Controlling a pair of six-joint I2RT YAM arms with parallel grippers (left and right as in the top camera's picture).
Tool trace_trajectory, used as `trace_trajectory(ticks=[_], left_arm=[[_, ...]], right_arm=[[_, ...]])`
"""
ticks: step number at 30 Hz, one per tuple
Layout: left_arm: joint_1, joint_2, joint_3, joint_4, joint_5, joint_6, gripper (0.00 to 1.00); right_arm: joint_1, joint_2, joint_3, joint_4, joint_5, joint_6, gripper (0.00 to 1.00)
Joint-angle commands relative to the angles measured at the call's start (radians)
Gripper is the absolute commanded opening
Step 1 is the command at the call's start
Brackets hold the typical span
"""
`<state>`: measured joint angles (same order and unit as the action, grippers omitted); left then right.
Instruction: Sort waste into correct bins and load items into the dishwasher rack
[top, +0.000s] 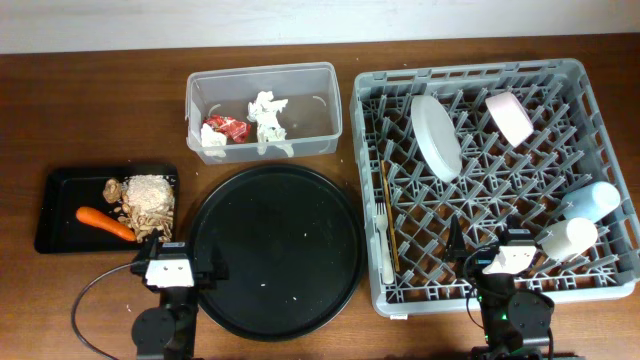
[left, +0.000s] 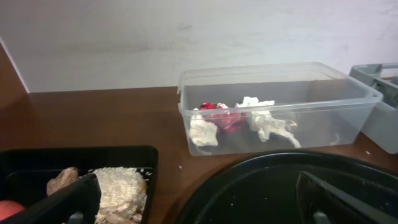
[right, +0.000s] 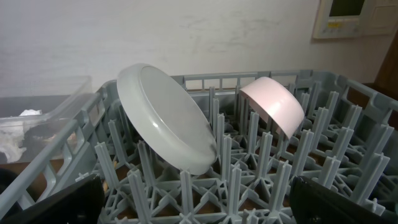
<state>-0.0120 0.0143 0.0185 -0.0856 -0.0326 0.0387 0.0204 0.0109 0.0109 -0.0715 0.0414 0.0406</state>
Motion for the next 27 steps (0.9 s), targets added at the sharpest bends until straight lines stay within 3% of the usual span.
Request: trace_trajectory(ticks=[1,27], left_arm=[[-0.005,-0.009,-0.01,0.018,0.037,0.031,0.99],[-0.005,-0.008,-0.01,0.003,0.044,0.015,0.99]], right_arm=[[0.005,-0.007,-0.005,-0.007,0.013,-0.007,0.98],[0.005,-0.007,-0.005,-0.007,0.013,-0.007,0.98]])
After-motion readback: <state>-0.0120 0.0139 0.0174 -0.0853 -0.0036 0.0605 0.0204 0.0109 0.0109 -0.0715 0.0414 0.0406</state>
